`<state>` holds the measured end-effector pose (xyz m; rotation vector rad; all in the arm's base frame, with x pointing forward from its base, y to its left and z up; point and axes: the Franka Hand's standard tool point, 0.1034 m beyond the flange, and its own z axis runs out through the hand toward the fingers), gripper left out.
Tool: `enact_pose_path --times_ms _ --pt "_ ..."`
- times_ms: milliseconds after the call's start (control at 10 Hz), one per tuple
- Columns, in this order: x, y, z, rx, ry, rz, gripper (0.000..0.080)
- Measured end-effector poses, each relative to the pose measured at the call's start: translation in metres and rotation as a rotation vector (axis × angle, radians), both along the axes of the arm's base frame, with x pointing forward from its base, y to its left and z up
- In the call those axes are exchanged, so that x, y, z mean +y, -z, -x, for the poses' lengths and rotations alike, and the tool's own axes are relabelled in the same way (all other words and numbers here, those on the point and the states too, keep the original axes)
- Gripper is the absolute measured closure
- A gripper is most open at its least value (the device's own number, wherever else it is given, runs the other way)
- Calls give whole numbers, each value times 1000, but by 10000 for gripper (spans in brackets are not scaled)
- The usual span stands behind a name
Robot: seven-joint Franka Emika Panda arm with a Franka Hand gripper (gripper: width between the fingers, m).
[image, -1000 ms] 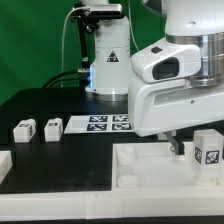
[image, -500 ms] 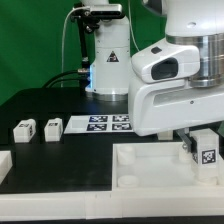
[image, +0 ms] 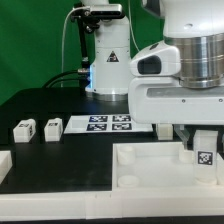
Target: Assemble one leg
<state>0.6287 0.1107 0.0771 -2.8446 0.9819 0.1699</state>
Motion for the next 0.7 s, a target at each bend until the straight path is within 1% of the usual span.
enact_pose_path --times_ms 100,200,400,500,600,700 --pt "-2 0 -1 33 218 -16 507" --pt "-3 1 -1 63 387 -22 507" --pt "-1 1 -1 103 617 -14 506" --pt "1 1 0 118 724 -7 506" --pt "1 1 -1 123 774 -4 506" --pt "1 1 -1 122 767 -5 506"
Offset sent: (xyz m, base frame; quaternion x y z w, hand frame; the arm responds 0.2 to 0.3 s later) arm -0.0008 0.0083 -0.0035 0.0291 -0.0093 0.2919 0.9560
